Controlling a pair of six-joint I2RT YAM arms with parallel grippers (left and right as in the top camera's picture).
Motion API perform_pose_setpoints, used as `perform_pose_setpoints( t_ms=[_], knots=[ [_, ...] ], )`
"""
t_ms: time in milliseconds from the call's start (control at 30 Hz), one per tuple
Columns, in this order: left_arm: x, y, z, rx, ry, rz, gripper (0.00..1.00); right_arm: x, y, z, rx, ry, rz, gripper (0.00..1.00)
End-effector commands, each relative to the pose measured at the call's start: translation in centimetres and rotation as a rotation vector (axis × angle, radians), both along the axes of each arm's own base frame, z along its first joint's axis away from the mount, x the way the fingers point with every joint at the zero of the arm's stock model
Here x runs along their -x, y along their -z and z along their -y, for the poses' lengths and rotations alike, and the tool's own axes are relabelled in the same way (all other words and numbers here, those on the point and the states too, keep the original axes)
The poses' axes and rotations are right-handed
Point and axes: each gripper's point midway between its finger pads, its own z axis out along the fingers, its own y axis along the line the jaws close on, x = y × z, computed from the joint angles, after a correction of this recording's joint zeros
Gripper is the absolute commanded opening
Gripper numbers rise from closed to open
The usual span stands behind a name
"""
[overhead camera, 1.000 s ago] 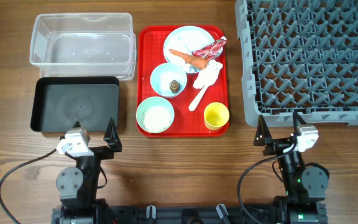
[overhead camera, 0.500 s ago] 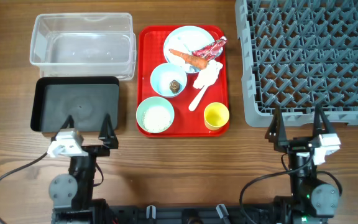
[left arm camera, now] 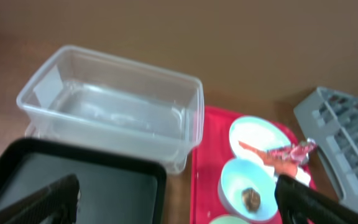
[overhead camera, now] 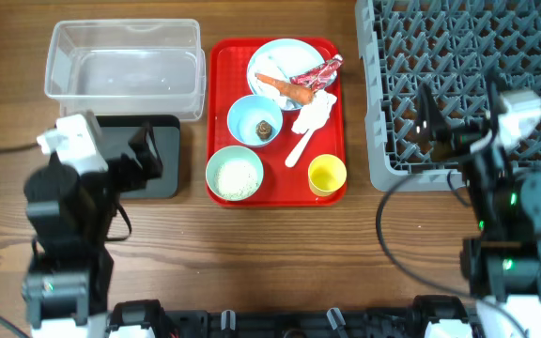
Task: Sort waste into correct bins and load items into the dishwasher rack
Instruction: 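Move the left gripper over the green rice bowl on the red tray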
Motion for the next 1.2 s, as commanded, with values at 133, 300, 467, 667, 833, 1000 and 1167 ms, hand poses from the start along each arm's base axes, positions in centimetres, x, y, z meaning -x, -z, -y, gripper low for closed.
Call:
perform_pose_setpoints(
  t_ms=[133,300,467,667,833,1000,1167],
  knots=[
    [-3.2,-0.8,2.7,0.026,0.115,-0.161,1.0,-3.8,-1.8,-1.3,0.059,-0.077,-0.132,1.0],
    [-5.2,0.3,6.9,-0.014,0.211,-0.17,1.0,-5.5,-0.2,-1.2,0.101,-0.082,-0.245,1.0],
    [-5.1,1.9,11.4,0.01,0.367,-0.219,1.0,-5.9,0.3,-0.9,0.127,-0.065,-0.255,1.0],
    [-3.4,3.1,13.6,0.079,0.492,-0.292,1.0,-5.8,0.5,-1.4,0.119,-0.096,-0.265,1.0],
    [-3.3,3.0,14.0,0.146,0.477,-0.309,1.0,-5.4,0.5,-2.5,0.104,-0.166,-0.266,1.0],
    [-4.6,1.2,14.4,0.229,0.442,-0.243,1.0,-5.1,1.5,-2.5,0.02,-0.163,-0.336,1.0],
    [-6.5,1.6,14.2,0.208,0.408,-0.24,0.99,-5.2,2.0,-2.1,0.021,-0.136,-0.356,1.0]
  ],
)
